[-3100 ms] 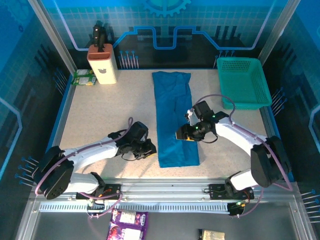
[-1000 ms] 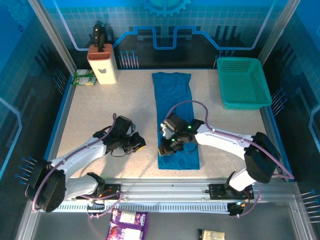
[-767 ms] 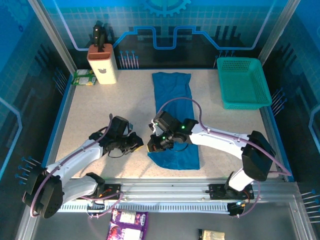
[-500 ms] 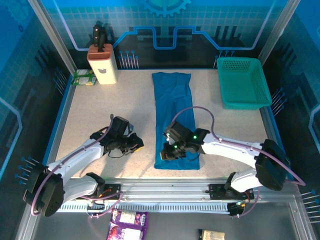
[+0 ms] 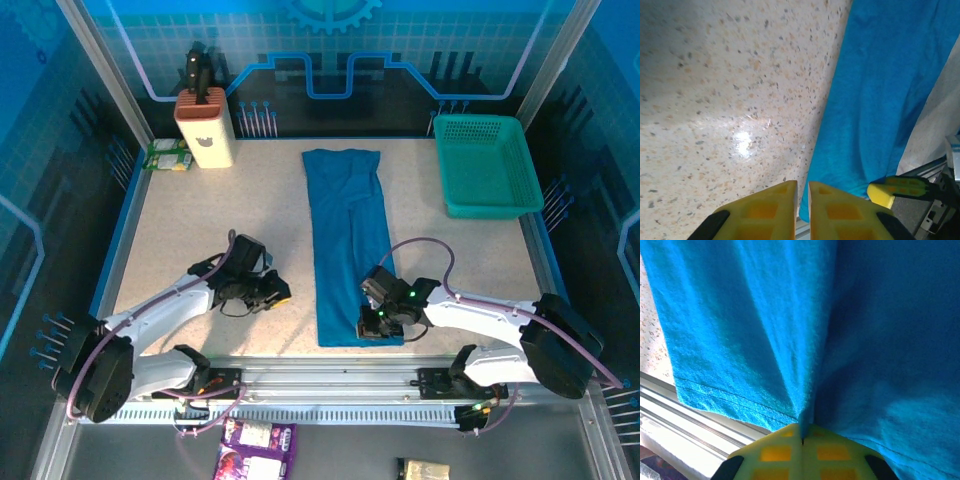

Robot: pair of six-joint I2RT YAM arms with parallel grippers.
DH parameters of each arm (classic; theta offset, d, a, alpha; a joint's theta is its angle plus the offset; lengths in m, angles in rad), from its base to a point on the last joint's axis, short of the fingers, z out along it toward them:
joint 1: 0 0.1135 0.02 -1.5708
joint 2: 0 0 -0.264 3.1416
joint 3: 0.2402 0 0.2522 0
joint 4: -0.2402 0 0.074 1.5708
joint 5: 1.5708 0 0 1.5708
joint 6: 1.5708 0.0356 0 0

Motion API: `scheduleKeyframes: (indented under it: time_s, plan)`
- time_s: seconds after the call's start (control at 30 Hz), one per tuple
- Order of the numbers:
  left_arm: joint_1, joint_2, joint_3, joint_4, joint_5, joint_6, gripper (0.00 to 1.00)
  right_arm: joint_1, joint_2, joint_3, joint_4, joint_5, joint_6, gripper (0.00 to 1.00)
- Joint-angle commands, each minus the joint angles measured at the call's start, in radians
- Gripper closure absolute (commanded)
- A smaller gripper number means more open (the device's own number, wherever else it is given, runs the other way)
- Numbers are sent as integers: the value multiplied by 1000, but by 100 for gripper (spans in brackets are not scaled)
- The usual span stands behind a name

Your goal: Fold the inside-out t-shirt

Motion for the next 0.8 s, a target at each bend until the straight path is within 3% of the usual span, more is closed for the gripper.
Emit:
scheduleKeyframes:
  time_s: [0.0,0.2,0.3,0.43,0.57,0.77]
  plan:
    - [-50,29,43,10,11,-22,85,-5,-3,-26,26,-40,-2,97]
    - [-144,102,90,49,-13,-50,85,4,-18,-36,31,-103,-16,93]
    - [-175,149,138,42,-16,-45,85,6,-38,-2,-97,-16,-28,88]
    - [-236,195,196,37,-18,-50,87,-8,-103,76,-213,35,-65,68]
    - [-320,258,241,54,-40,-102,91,-126,-70,137,-168,-28,-153,66]
    - [-418,387,245,145,-12,-164,97,-307,175,281,31,-174,-257,73]
